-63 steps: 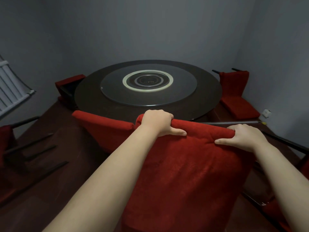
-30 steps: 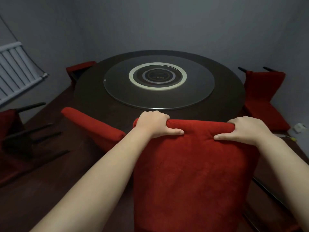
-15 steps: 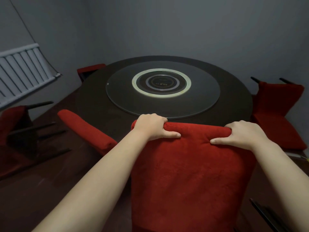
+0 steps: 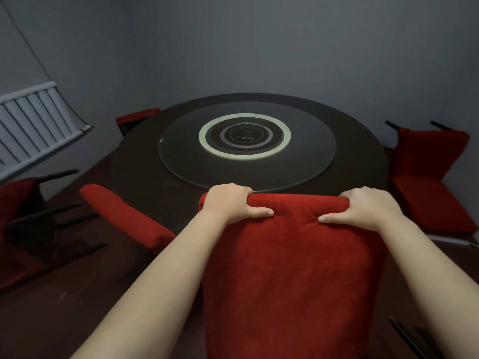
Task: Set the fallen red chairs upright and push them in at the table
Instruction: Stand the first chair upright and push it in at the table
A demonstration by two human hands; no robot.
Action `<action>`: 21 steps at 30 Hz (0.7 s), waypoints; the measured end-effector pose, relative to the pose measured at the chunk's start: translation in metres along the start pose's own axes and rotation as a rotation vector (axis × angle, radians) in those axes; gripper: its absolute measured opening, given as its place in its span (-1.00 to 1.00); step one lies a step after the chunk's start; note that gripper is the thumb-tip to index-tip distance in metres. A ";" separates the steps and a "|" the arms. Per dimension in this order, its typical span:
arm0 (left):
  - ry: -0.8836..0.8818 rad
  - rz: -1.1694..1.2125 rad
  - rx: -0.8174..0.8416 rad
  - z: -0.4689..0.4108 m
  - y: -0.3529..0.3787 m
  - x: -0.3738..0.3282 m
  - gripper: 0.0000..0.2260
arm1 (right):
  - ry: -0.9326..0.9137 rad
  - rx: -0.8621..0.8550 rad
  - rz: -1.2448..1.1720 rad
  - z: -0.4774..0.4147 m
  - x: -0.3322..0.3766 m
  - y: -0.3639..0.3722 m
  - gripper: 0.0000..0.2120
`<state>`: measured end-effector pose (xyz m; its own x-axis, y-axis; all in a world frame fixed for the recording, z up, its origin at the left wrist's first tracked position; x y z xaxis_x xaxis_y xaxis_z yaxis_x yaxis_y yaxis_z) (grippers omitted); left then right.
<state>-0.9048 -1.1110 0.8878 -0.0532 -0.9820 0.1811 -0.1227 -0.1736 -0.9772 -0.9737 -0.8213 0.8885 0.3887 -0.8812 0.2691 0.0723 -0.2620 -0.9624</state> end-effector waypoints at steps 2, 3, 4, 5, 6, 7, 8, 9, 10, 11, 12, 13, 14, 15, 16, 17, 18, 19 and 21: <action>0.011 0.008 0.009 0.002 -0.002 0.000 -0.39 | 0.017 0.005 -0.012 0.002 0.003 -0.001 -0.09; 0.015 0.010 0.015 0.003 -0.001 0.001 -0.39 | 0.028 0.015 -0.018 0.004 0.004 -0.001 -0.10; 0.017 0.011 0.014 0.004 -0.001 0.001 -0.39 | 0.041 0.028 -0.021 0.005 0.004 -0.003 -0.11; 0.020 0.008 0.005 0.005 0.000 0.001 -0.37 | 0.058 0.046 -0.028 0.008 0.006 -0.004 -0.14; 0.023 0.002 -0.007 0.005 0.002 0.001 -0.34 | 0.070 0.062 -0.038 0.009 0.007 -0.003 -0.16; 0.030 -0.006 -0.019 0.005 0.003 0.002 -0.29 | 0.080 0.085 -0.044 0.010 0.008 -0.003 -0.19; 0.031 -0.009 -0.028 0.004 0.004 0.002 -0.24 | 0.091 0.124 -0.055 0.009 0.009 -0.003 -0.20; 0.027 -0.008 -0.032 0.004 0.005 0.002 -0.20 | 0.115 0.184 -0.074 0.007 0.009 -0.004 -0.19; 0.024 -0.006 -0.032 0.003 0.006 0.002 -0.19 | 0.152 0.260 -0.104 0.003 0.009 -0.006 -0.15; 0.020 -0.007 -0.028 0.003 0.005 0.002 -0.19 | 0.195 0.343 -0.131 -0.001 0.010 -0.009 -0.09; 0.018 -0.008 -0.020 0.003 0.004 0.002 -0.19 | 0.223 0.413 -0.132 -0.004 0.012 -0.013 -0.01; 0.017 -0.010 -0.009 0.003 0.004 0.002 -0.19 | 0.217 0.449 -0.100 -0.007 0.016 -0.016 0.07; 0.016 -0.014 -0.005 0.002 0.004 0.002 -0.20 | 0.175 0.457 -0.051 -0.010 0.020 -0.017 0.11; 0.015 -0.015 -0.004 0.001 0.004 0.002 -0.22 | 0.117 0.431 -0.034 -0.010 0.025 -0.015 0.12; 0.011 -0.013 -0.004 -0.001 0.004 0.002 -0.25 | 0.069 0.384 -0.056 -0.009 0.028 -0.011 0.10; 0.006 -0.013 -0.003 -0.003 0.004 0.003 -0.28 | 0.039 0.312 -0.071 -0.008 0.029 -0.005 0.07; 0.003 -0.015 -0.002 -0.006 0.004 0.003 -0.29 | 0.010 0.211 -0.048 -0.006 0.029 0.000 0.05; -0.002 -0.015 0.000 -0.008 0.004 0.004 -0.30 | -0.028 0.109 -0.006 -0.006 0.028 0.005 0.04; -0.015 -0.010 0.000 -0.012 0.004 0.004 -0.29 | -0.097 -0.041 0.025 -0.007 0.025 0.013 -0.09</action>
<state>-0.9173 -1.1147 0.8862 -0.0372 -0.9813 0.1891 -0.1227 -0.1833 -0.9754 -0.9694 -0.8495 0.8831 0.4771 -0.8459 0.2382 0.0247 -0.2580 -0.9658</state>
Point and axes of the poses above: each hand's wrist, its own z-axis away from the middle knuckle, its own y-axis out of the palm, x = y × z, the point moved 2 cm from there along -z, towards the middle knuckle, and after that the axes turned 12 degrees about -z, right-handed, at the moved point
